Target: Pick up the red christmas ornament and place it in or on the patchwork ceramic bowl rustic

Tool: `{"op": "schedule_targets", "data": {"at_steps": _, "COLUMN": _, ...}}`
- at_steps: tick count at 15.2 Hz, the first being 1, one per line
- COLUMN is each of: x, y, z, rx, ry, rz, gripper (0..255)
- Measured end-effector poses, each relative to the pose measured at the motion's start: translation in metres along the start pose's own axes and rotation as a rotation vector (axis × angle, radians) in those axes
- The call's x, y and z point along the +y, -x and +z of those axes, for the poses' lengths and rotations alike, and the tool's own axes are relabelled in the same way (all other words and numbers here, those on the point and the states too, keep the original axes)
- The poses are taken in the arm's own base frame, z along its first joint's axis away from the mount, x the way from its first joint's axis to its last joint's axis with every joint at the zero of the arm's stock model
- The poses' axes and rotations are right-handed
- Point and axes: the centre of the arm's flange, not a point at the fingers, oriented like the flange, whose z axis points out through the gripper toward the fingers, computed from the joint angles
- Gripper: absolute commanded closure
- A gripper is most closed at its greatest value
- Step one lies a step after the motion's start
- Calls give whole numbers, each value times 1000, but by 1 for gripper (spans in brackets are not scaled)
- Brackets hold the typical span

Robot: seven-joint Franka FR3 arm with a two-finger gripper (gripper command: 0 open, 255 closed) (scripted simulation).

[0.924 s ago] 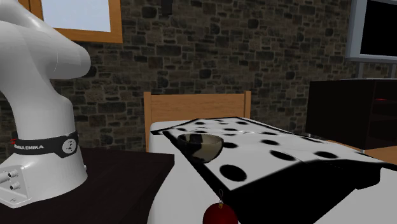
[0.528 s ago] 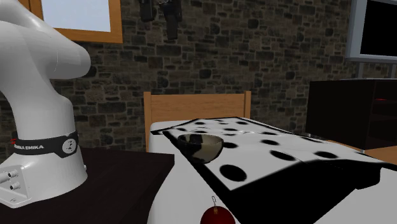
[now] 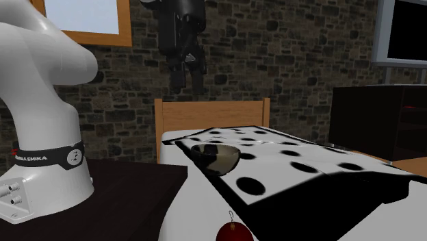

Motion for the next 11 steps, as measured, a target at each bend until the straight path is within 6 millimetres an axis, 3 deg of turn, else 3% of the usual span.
{"op": "schedule_targets", "data": {"at_steps": 11, "x": -17, "y": -24, "z": 144, "rx": 68, "ry": 76, "rz": -73, "gripper": 0}}
